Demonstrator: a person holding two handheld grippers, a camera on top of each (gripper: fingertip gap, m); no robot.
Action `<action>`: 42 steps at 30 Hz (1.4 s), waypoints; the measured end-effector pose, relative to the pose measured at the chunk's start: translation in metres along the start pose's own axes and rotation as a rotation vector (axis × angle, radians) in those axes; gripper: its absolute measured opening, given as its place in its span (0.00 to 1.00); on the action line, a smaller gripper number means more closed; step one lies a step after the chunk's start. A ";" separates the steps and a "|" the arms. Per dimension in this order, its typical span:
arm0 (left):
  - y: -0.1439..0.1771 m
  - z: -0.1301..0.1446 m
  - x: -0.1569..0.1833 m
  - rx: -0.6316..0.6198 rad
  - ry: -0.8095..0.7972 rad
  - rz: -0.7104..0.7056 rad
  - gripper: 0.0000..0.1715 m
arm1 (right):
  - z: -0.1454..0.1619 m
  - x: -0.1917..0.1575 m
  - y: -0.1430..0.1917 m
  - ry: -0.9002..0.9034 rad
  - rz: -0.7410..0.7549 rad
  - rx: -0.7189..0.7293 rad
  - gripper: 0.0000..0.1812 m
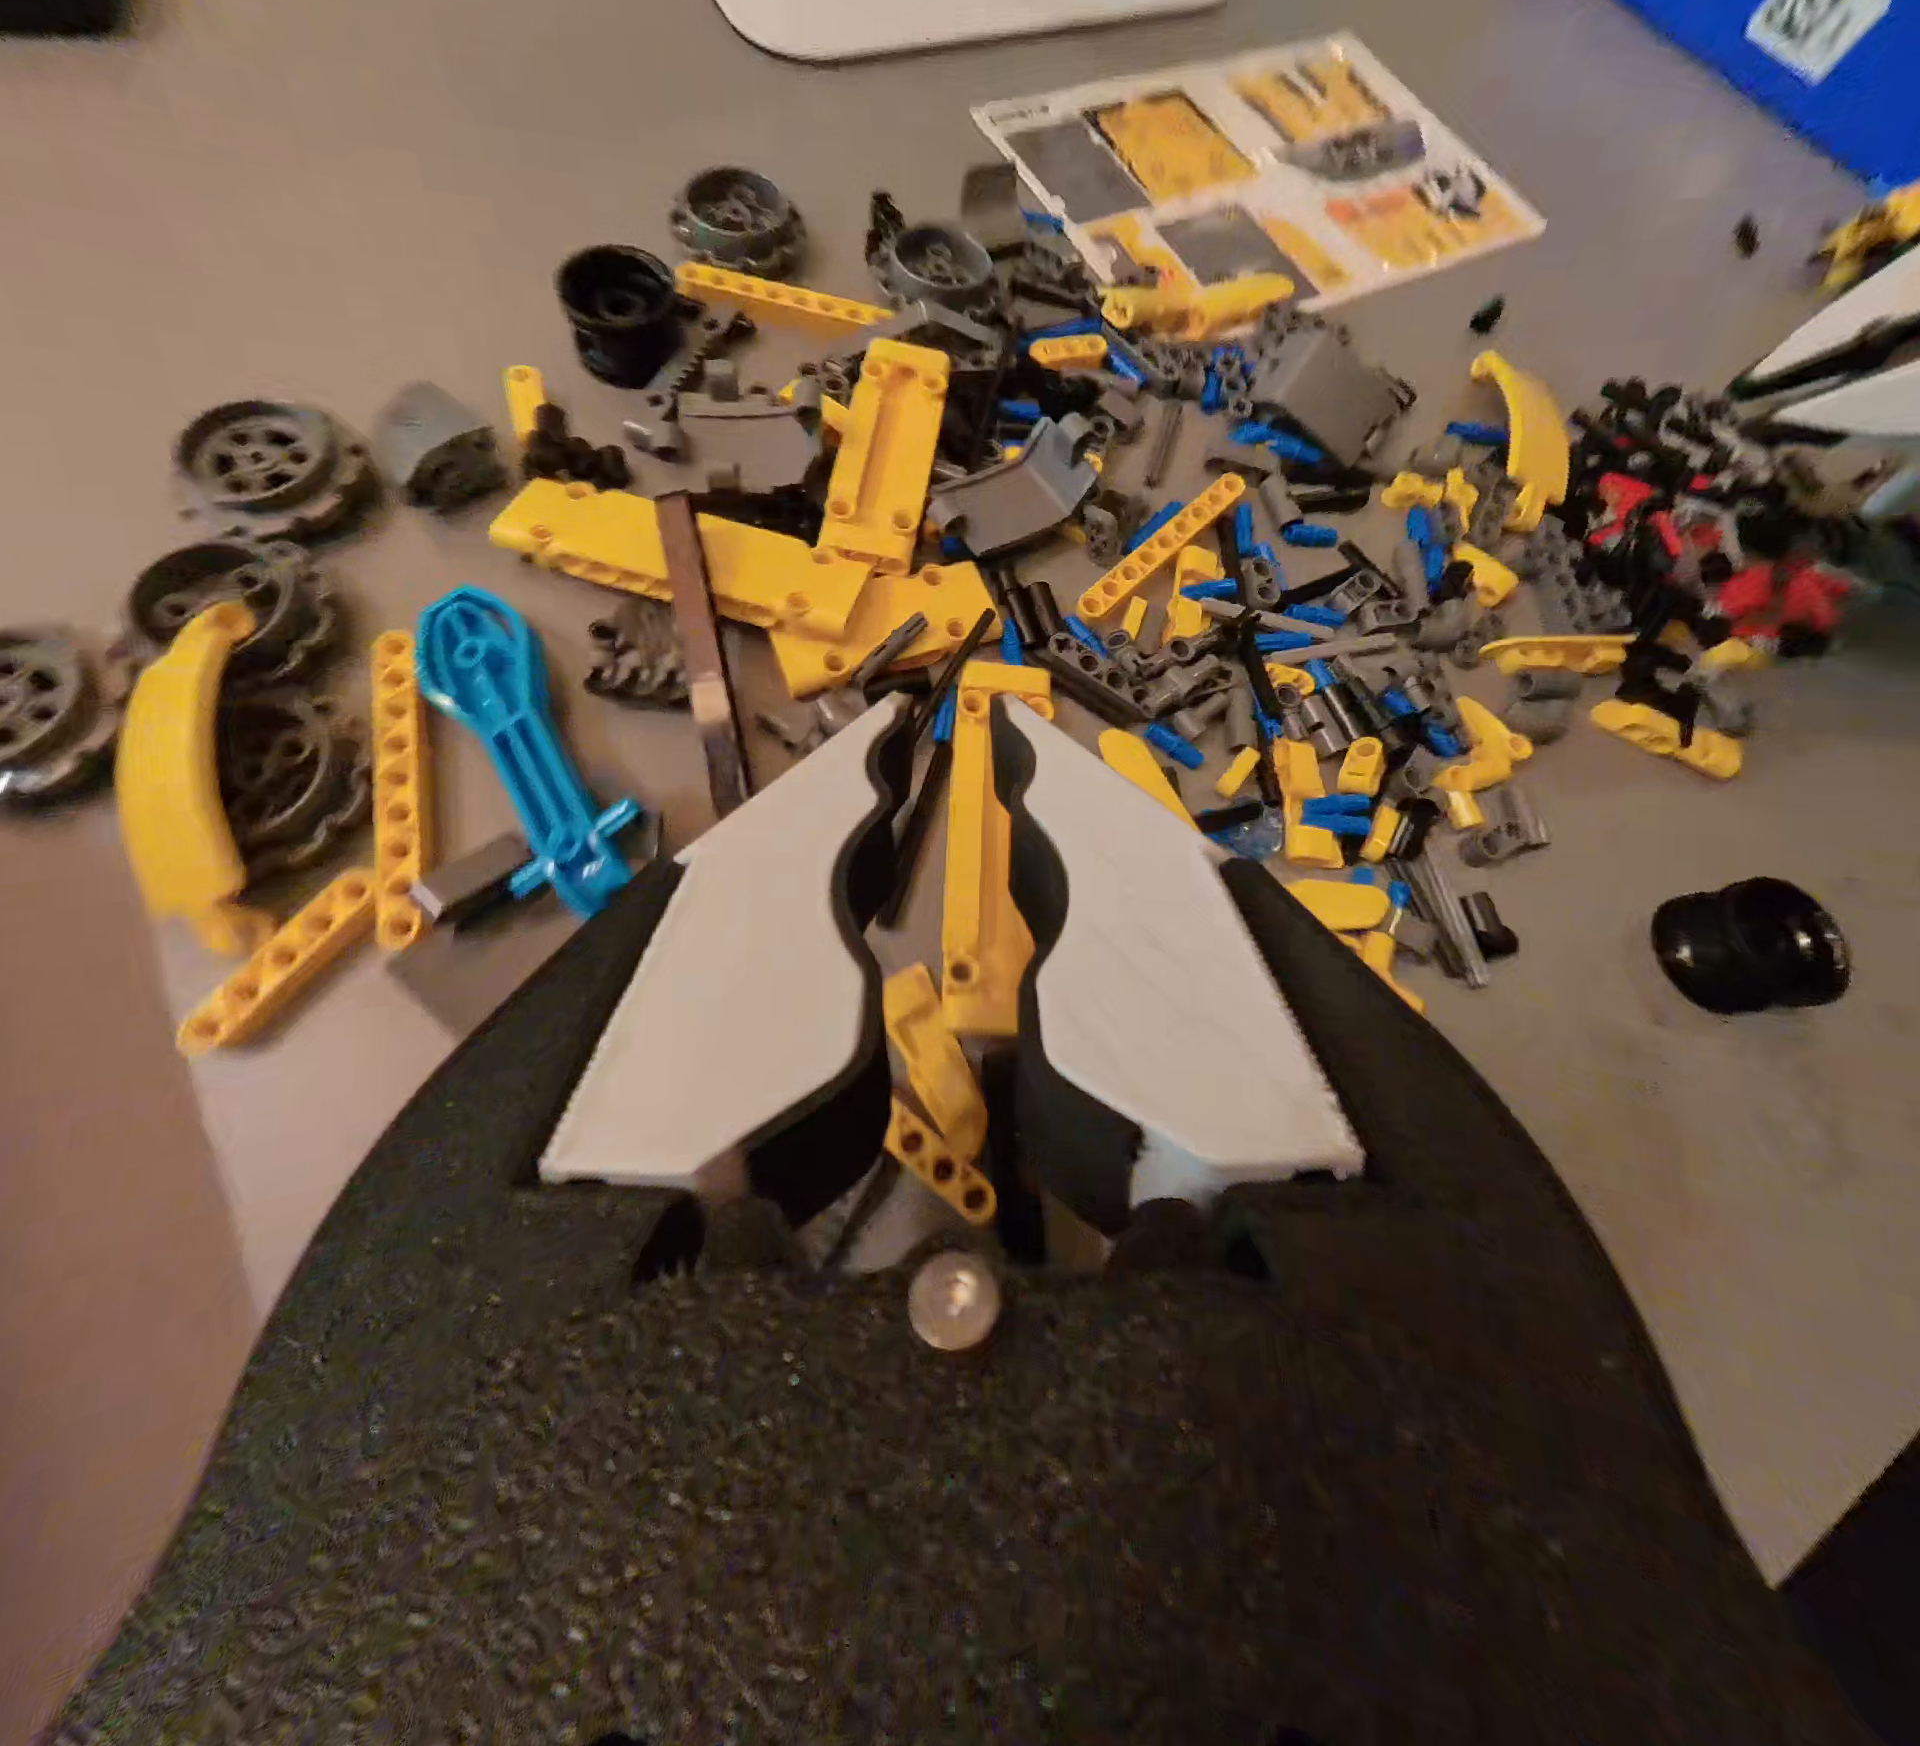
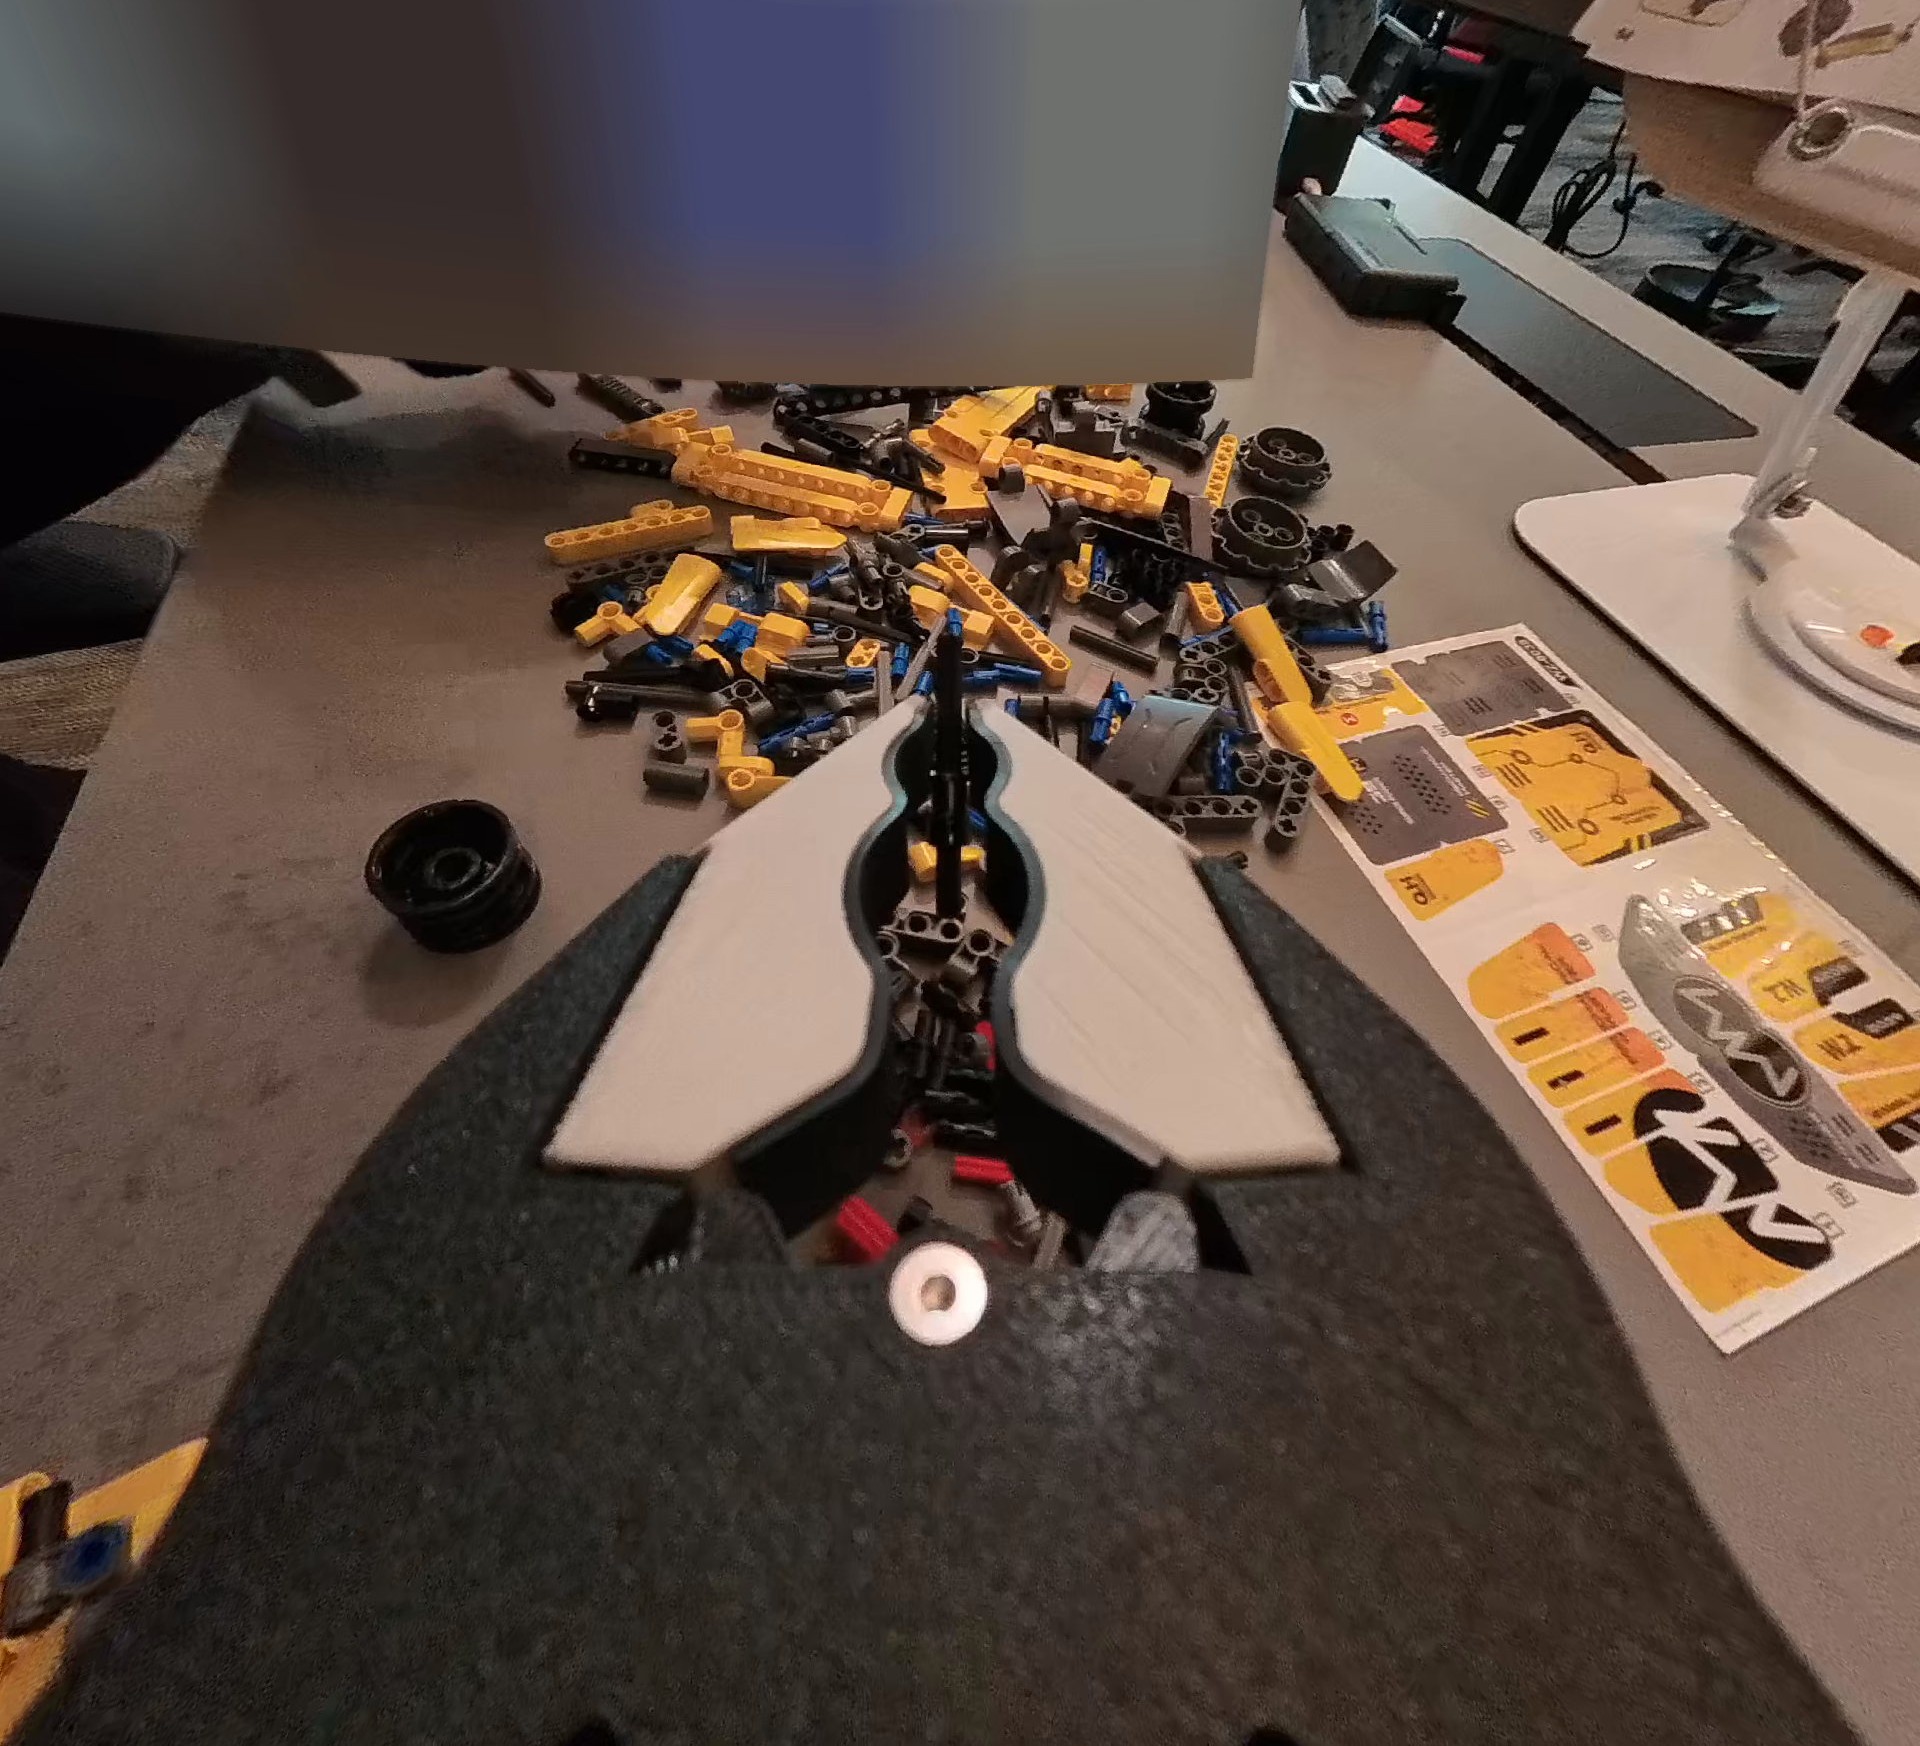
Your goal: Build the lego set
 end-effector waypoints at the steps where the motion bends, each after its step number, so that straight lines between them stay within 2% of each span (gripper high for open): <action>1: -0.009 -0.001 -0.001 -0.033 -0.016 0.014 0.08 | -0.001 0.000 0.000 0.005 0.001 0.000 0.03; 7: -0.035 0.006 -0.008 -0.177 -0.161 -0.054 0.09 | -0.003 -0.001 0.005 0.029 0.010 0.001 0.02; 12: -0.039 0.008 -0.010 -0.167 -0.171 -0.047 0.07 | -0.005 0.000 0.008 0.010 -0.004 0.018 0.02; 14: -0.038 0.008 -0.010 -0.160 -0.162 -0.029 0.00 | -0.004 0.001 0.008 0.002 -0.005 0.019 0.03; 16: -0.038 0.008 -0.009 -0.155 -0.159 -0.015 0.00 | -0.003 0.002 0.008 -0.007 -0.007 0.017 0.03; 22: -0.020 -0.005 -0.022 -0.022 -0.135 -0.057 0.00 | -0.003 0.001 0.008 -0.010 -0.009 0.014 0.03; 26: -0.011 -0.008 -0.031 0.076 -0.061 0.002 0.00 | -0.005 -0.005 0.008 0.015 -0.016 0.010 0.02; 35: -0.007 -0.008 -0.035 0.126 0.003 0.077 0.00 | -0.002 -0.006 0.005 -0.017 -0.035 0.000 0.03; 42: -0.005 -0.009 -0.035 0.144 -0.006 0.078 0.00 | 0.002 -0.003 0.003 -0.030 -0.011 -0.031 0.03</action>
Point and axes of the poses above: each gripper's, where its closed fingertips meet, y back along the fingers, z out of its underside, x = y × z across the jaws, the point moved 6 cm from there along y, back along the fingers, and after that the axes turned 1 degree about x, right-handed, at the moved point
